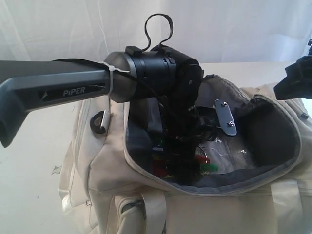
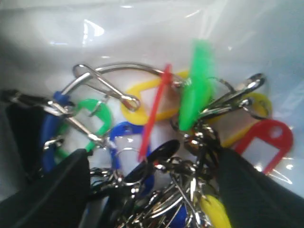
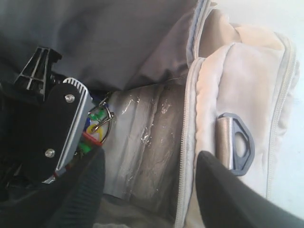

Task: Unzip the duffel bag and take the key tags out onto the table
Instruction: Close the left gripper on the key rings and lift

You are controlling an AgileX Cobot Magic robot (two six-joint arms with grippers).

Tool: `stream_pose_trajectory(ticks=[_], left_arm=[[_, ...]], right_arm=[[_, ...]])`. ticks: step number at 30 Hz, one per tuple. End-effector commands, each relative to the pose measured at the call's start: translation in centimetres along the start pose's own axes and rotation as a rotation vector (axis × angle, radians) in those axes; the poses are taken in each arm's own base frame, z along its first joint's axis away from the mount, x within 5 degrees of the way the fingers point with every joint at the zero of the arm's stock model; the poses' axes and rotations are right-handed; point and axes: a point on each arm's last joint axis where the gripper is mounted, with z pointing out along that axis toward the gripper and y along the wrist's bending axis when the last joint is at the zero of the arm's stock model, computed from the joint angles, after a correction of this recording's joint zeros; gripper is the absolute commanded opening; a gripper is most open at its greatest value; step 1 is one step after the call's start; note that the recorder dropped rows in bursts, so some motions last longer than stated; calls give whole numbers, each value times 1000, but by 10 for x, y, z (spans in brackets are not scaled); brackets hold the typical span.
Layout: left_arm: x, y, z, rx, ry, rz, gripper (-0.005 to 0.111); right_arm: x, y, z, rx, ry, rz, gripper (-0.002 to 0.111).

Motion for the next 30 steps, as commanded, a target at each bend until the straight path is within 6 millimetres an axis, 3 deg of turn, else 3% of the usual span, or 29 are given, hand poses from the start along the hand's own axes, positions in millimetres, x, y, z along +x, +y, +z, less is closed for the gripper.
stream_pose_trajectory(ticks=[1,3,5,6,8,12,20,30], left_arm=[[11,-11,33,125,149,25,63],[10,-13,36,158,132,35,61],[9,-14,36,162,126,36,46],[9,-14,36,162,126,38,26],[9,-13,34,156,127,56,0],[2,-8,2,120,85,56,0],[-11,-2,-92,-40,-119,63,0],[-7,-4,-130,-112,-203,64,0]], right_arm=[[0,1,-2,-1,-11,6,54],[0,1,-2,-1,-11,6,54],[0,1,-2,-1,-11,6,54],[0,1,-2,-1,-11,6,54],[0,1,-2,-1,-11,6,54],[0,1,-2,-1,-13,6,54],[0,1,-2,-1,-13,6,54],[0,0,-2,2,-14,4,54]])
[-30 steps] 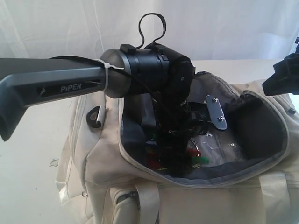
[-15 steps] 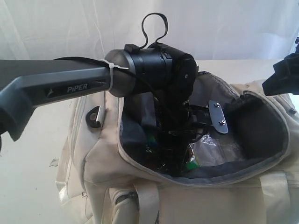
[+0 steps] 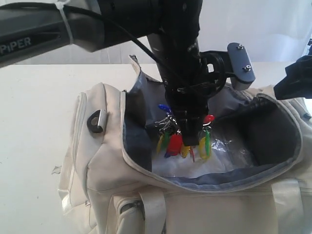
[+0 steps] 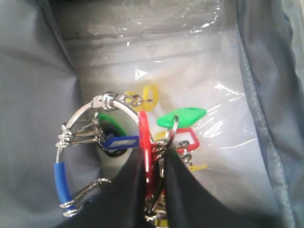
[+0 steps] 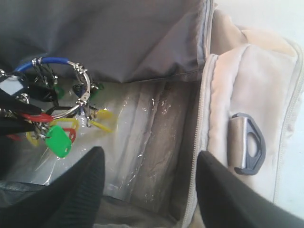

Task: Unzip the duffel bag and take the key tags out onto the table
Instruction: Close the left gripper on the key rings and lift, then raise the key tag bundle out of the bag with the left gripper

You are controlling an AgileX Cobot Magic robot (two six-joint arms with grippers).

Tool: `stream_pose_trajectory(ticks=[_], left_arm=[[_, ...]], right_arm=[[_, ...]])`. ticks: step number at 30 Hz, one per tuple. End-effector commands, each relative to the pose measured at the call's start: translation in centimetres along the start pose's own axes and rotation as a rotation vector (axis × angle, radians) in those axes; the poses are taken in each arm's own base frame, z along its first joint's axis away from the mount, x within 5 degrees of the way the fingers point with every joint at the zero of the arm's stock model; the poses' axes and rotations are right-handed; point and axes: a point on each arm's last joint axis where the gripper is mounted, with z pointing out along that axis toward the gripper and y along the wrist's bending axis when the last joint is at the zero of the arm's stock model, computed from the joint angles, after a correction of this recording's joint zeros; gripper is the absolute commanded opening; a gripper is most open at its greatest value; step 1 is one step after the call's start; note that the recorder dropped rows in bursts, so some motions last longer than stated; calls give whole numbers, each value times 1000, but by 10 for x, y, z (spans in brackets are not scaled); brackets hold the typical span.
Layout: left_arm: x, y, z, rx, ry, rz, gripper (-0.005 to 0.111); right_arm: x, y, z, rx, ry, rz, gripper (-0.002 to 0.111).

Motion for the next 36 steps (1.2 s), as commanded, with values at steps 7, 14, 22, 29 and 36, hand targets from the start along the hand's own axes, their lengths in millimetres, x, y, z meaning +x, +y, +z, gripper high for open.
stream_pose_trajectory(ticks=[7,14,22,29,36], left_arm=[[-1,-2,-44,-78,-87,6,0],[1,-8,-87,-146,-164,13,0],[8,-15,-126,-214,-212,-3,0],[16,-19,-140,-232,-192,-9,0],[16,-20,-141,-225,-197,-16,0]], right_arm=[[-1,0,-2,5,-15,2,54],[-1,0,-2,6,-17,2,54],[-1,0,-2,7,-20,2,54],[-1,0,-2,7,-20,2,54],[-1,0,-2,5,-19,3,54]])
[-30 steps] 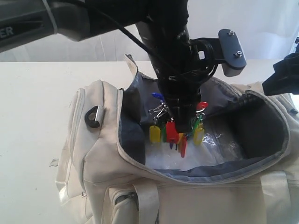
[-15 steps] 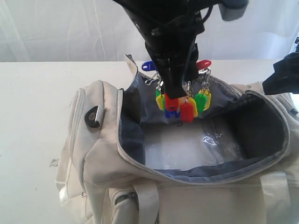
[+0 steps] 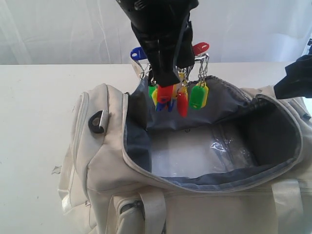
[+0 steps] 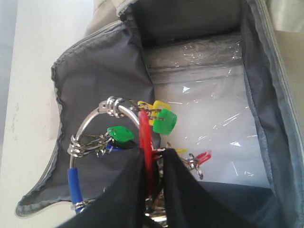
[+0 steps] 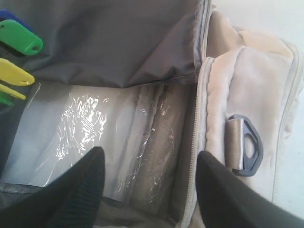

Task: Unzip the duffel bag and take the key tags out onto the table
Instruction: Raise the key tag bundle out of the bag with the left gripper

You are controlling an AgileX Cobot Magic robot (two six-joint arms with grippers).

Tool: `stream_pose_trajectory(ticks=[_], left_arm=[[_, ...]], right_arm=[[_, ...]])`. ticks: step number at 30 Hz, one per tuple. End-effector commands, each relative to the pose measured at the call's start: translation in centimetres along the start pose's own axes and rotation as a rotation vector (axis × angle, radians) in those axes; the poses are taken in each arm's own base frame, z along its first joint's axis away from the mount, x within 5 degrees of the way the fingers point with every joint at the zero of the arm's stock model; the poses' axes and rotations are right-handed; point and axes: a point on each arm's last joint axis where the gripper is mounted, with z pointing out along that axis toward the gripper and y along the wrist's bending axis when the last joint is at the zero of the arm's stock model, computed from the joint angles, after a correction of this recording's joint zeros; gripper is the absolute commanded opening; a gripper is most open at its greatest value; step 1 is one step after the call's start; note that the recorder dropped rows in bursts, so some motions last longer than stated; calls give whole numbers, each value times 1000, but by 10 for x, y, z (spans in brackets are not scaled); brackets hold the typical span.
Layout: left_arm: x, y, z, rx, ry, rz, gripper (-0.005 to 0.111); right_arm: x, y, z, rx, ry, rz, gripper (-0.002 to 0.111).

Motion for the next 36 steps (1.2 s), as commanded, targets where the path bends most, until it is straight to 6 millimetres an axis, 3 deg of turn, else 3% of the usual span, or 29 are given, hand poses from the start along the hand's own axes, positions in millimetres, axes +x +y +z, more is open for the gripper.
stream_pose_trajectory(ticks=[1,9,13,25,29,36], left_arm=[[-1,0,-11,-11,-21,-9,0],[1,-2,-11,12,-5,-7,0],[11,5,-21,-20,28,-23,0],[70,35,-85,-63,41,-218,0],[91,43,-90,-89,74,-281,0],[139,48,-82,-110,160,-449,0]], right_arm=[[0,0,-2,3,-14,1,54],[4,-1,3,1,-1,11,54],[4,0,2,3,-6,9,54],[3,0,2,-1,-11,13,54],[4,0,2,-3,-10,15,54],[4,0,2,-4,-8,14,54]])
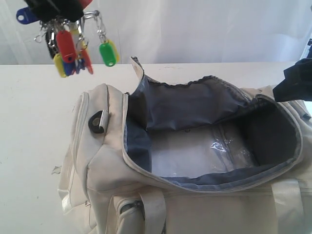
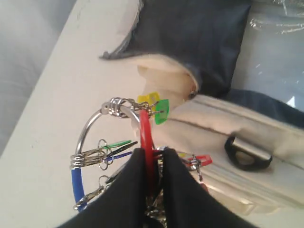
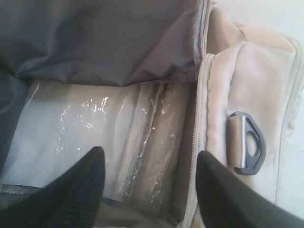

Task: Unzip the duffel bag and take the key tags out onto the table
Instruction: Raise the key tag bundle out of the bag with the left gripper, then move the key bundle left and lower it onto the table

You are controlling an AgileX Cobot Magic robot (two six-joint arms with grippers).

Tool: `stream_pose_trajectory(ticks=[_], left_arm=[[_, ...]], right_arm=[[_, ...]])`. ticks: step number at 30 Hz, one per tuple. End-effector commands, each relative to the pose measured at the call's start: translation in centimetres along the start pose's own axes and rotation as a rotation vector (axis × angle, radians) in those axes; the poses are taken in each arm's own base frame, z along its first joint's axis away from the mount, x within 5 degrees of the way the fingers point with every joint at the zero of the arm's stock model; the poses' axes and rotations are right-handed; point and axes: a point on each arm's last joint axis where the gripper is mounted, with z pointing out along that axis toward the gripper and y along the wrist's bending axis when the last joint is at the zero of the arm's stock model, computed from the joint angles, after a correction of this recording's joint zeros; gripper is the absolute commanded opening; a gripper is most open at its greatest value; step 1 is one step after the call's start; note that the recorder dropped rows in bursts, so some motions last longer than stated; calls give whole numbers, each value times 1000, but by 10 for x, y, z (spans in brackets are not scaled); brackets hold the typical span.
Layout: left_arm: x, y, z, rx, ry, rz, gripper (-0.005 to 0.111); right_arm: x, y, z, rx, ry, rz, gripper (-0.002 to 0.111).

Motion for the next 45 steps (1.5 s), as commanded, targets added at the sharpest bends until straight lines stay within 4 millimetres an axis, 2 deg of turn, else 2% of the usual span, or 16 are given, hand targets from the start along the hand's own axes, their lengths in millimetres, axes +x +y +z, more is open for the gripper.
stream_pose_trajectory(ticks=[1,6,17,20,25,30,34,44,45], left_arm=[[32,6,2,23,78,-125,0],[67,17,26,36,118,-258,0],[131,24,80,-31,194,-398,0],[144,23,96,-66,178,-429,0],[160,16,133,-19,189,-487,0],[164,12,159,69,185,-531,0],[161,6,175,126,192,-473,0],[162,6,180,114,207,-445,0],[165,6,186,123,223,-444,0]], right_arm=[[1,1,-2,-3,-9,4,54],[1,1,-2,-4,-7,4,54],[1,2,-2,-9,-10,8,54],[0,2,-2,-9,-11,8,54],[0,2,-2,-9,-11,8,54],[0,3,-2,-21,-13,16,54],[0,3,-2,-21,-15,17,54],[0,3,-2,-22,-18,18,54],[0,3,-2,-22,-18,18,54]])
